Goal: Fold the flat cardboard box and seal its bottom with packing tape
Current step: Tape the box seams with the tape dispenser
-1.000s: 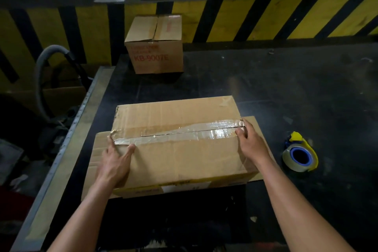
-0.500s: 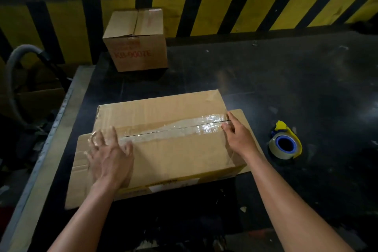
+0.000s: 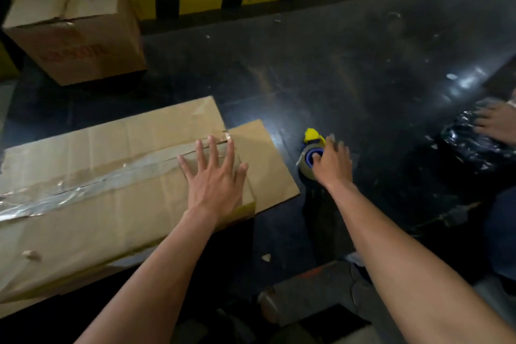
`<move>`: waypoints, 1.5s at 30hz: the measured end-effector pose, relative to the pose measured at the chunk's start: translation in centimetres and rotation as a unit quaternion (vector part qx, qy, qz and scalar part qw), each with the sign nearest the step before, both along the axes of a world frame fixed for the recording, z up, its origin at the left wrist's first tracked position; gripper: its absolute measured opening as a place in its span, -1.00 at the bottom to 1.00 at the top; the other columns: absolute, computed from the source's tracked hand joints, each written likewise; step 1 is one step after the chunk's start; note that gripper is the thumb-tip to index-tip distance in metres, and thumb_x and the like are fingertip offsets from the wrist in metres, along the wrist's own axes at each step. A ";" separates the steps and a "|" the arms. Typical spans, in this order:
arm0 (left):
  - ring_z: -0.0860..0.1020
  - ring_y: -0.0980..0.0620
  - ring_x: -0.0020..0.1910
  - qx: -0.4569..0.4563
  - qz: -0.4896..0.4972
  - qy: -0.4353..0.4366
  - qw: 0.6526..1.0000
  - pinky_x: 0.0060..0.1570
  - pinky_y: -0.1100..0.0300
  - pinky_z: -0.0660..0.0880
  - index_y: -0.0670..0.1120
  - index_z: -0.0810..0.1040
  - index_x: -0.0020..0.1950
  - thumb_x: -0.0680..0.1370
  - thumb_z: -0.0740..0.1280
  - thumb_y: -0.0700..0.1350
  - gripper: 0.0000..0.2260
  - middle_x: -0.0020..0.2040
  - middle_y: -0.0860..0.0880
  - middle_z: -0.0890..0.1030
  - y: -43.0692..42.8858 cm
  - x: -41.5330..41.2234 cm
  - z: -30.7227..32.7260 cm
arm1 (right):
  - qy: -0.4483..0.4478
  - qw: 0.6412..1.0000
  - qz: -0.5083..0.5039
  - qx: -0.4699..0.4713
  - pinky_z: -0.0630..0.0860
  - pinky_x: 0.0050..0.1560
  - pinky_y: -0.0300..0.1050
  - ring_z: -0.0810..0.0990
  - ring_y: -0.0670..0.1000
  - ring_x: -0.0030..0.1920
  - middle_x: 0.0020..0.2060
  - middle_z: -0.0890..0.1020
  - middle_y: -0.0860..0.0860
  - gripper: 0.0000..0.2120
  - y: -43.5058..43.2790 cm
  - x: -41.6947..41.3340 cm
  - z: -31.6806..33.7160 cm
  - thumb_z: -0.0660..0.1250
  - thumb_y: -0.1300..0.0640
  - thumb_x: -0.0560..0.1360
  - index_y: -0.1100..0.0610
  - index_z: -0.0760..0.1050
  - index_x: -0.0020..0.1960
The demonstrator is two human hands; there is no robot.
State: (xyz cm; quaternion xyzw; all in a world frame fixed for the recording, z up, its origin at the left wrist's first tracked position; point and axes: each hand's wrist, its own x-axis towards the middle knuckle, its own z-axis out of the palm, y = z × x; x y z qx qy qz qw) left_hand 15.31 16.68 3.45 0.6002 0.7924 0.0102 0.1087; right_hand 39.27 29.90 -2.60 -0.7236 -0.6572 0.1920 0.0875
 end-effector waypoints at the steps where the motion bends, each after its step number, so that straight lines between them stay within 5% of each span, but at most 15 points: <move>1: -0.29 -0.19 0.62 0.000 0.004 0.003 1.000 0.47 -0.42 -0.28 0.13 -0.19 0.66 0.64 -0.24 0.32 -0.39 0.67 -0.08 -0.22 -0.1 0.1 -0.3 | 0.005 0.999 -0.020 -0.026 0.34 0.34 0.24 0.27 0.29 0.45 0.46 0.31 0.24 -0.35 0.4 1.0 -0.8 0.28 0.00 0.58 0.10 0.09 0.57; 3: -0.30 -0.17 0.61 0.007 0.008 0.003 1.000 0.49 -0.39 -0.27 0.15 -0.20 0.65 0.64 -0.24 0.32 -0.40 0.67 -0.07 -0.22 -0.3 0.2 -0.4 | 0.036 0.995 -0.053 -0.077 0.38 0.32 0.22 0.34 0.32 0.41 0.42 0.36 0.28 -0.32 1.1 2.5 -2.2 0.28 0.02 0.59 0.10 0.02 0.59; 8: -0.34 -0.14 0.60 0.002 0.010 -0.006 1.000 0.51 -0.36 -0.29 0.16 -0.19 0.65 0.66 -0.24 0.30 -0.42 0.66 -0.05 -0.25 -0.4 0.4 0.1 | 0.077 0.987 -0.095 -0.102 0.52 0.12 0.12 0.54 0.33 0.20 0.21 0.57 0.27 -0.59 2.6 3.4 -3.6 0.36 0.10 0.52 0.20 0.40 0.31; 14: -0.33 -0.10 0.60 0.010 0.005 -0.028 1.000 0.53 -0.29 -0.31 0.15 -0.21 0.65 0.67 -0.23 0.26 -0.44 0.65 -0.05 -0.26 -0.6 -0.2 0.6 | 0.136 0.977 -0.118 -0.116 0.48 0.05 -0.02 0.56 0.27 0.18 0.14 0.58 0.27 -0.57 3.0 3.1 -1.3 0.33 -0.01 0.45 0.24 0.47 0.21; 18: -0.23 -0.04 0.63 0.038 0.004 -0.056 0.998 0.58 -0.15 -0.25 0.10 -0.11 0.67 0.70 -0.15 0.20 -0.46 0.68 -0.06 -0.12 -1.2 -1.2 1.2 | 0.182 0.979 -0.056 -0.077 0.40 0.05 -0.01 0.54 0.24 0.18 0.18 0.56 0.19 -0.71 2.6 2.0 3.7 0.27 0.10 0.53 0.13 0.36 0.22; 22: -0.10 -0.06 0.65 0.067 0.032 -0.102 0.992 0.61 -0.08 -0.12 0.04 0.05 0.67 0.72 -0.05 0.15 -0.48 0.68 -0.08 0.00 -2.6 -3.3 2.7 | 0.241 0.969 0.054 -0.018 0.40 0.16 -0.04 0.48 0.14 0.26 0.31 0.47 0.10 -0.48 2.0 -1.2 10.1 0.29 0.21 0.50 0.04 0.31 0.44; 25: -0.08 -0.09 0.65 0.067 0.051 -0.105 0.991 0.60 -0.16 -0.08 0.02 0.07 0.66 0.71 -0.05 0.16 -0.47 0.68 -0.08 0.01 -4.4 -6.6 3.2 | 0.251 0.958 0.135 0.000 0.35 0.02 -0.19 0.50 0.05 0.14 0.17 0.52 0.03 -0.44 1.2 -5.3 14.2 0.35 0.31 0.44 0.10 0.42 0.43; 29: -0.06 -0.14 0.65 0.067 0.084 -0.069 0.992 0.59 -0.22 -0.06 -0.01 0.09 0.66 0.69 -0.05 0.17 -0.44 0.67 -0.11 0.03 -8.3 -11.9 3.1 | 0.249 0.941 0.228 -0.008 0.40 -0.18 -0.18 0.57 0.02 -0.04 -0.01 0.61 0.00 -0.59 -1.7 -12.6 17.1 0.53 0.10 0.39 0.06 0.51 0.19; 35: -0.07 -0.23 0.64 0.044 0.187 -0.013 0.981 0.57 -0.25 -0.07 -0.01 0.08 0.67 0.63 -0.15 0.22 -0.36 0.67 -0.18 0.03 -15.1 -19.7 2.5 | 0.186 0.913 0.362 -0.016 0.53 0.02 -0.02 0.58 0.04 0.01 0.06 0.61 -0.04 -0.52 -7.3 -24.2 16.9 0.49 -0.05 0.34 -0.04 0.48 0.23; 40: -0.05 -0.22 0.64 0.082 0.258 -0.075 0.960 0.56 -0.24 -0.07 -0.05 0.08 0.66 0.70 -0.03 0.16 -0.44 0.67 -0.13 -0.03 -19.2 -25.1 2.2 | 0.221 0.872 0.436 -0.028 0.55 0.09 -0.04 0.58 0.00 0.10 0.16 0.59 -0.08 -0.39 -10.6 -31.7 16.7 0.51 -0.08 0.33 -0.12 0.44 0.35; 45: 0.23 -0.07 0.59 0.144 0.248 -0.144 0.947 0.50 -0.01 0.25 -0.03 0.15 0.65 0.73 0.05 0.05 -0.52 0.64 0.06 0.09 -21.1 -27.7 2.0 | 0.236 0.854 0.462 -0.031 0.48 -0.01 -0.20 0.55 -0.07 0.07 0.16 0.57 -0.14 -0.37 -13.2 -37.8 16.5 0.51 -0.28 0.32 -0.14 0.46 0.32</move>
